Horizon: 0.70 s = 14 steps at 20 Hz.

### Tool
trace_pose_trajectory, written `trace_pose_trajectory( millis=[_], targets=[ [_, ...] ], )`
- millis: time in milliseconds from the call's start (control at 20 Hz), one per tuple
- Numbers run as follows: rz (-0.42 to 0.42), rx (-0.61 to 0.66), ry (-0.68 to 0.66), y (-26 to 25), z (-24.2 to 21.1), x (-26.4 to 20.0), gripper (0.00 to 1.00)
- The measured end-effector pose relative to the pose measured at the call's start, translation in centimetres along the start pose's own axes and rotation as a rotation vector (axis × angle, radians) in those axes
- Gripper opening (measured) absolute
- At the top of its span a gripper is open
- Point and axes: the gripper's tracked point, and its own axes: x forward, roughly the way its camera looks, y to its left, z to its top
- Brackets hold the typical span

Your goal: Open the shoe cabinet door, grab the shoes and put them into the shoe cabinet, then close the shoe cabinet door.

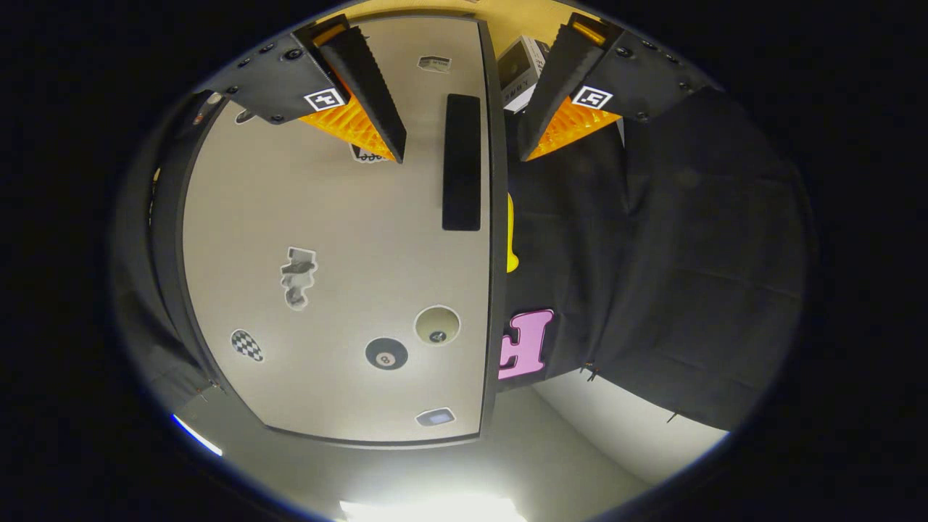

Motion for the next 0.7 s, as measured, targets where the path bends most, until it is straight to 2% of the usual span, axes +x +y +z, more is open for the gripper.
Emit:
trace_pose_trajectory(
  millis=[200, 250, 400, 600, 650, 700],
  targets=[
    [-0.033, -0.020, 0.018, -0.2, -1.0, 1.9, 0.97],
    [-0.042, -0.014, 0.023, -0.3, -1.3, 2.3, 0.94],
    [-0.076, 0.013, 0.020, -0.7, -0.9, 3.3, 0.81],
    [-0.086, 0.011, 0.049, -0.6, -1.0, 4.2, 0.50],
    [-0.081, 0.006, 0.055, -0.3, -1.1, 4.0, 0.48],
    [-0.081, -0.002, 0.055, -0.4, -1.0, 4.1, 0.41]
  ],
)
